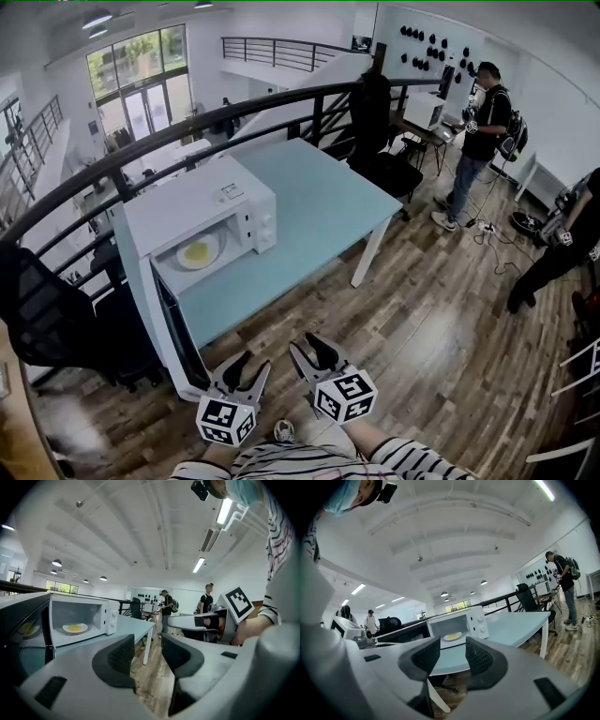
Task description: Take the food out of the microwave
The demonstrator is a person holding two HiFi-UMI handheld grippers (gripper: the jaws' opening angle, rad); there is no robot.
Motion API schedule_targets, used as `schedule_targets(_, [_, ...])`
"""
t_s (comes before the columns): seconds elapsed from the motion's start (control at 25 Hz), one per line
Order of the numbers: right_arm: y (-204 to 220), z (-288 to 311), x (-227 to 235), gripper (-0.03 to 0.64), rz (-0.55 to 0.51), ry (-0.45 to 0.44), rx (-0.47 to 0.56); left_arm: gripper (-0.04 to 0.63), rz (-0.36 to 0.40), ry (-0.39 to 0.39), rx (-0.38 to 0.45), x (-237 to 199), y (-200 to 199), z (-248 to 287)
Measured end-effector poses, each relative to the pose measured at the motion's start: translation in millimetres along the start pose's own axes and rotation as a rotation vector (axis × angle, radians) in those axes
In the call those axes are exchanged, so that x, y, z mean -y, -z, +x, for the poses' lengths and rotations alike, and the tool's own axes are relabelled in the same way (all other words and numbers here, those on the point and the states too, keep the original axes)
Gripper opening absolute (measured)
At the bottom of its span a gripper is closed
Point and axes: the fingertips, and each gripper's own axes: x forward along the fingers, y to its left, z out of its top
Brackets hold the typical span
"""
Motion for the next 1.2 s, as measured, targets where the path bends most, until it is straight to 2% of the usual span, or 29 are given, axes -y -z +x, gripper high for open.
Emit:
schedule_targets(0.28, [2.2,40.6,9.1,0.172,0.013,-0.001,-0.030,0.158,-0.024,-0.004,0.003,-28.0,0.5,13.7])
schedule_targets(0.52, [-2.8,72.5,23.2,0.173,0.008,-0.062,-0.053,0.158,-0.064,-0.074,-0.003,-47.6,5.0,28.6])
schedule_targets(1.2, [-33.9,146.4,92.0,0.178,-0.046,-0.369,-0.155,0.157,-0.177,-0.460,0.044,-79.1,-7.9,97.7])
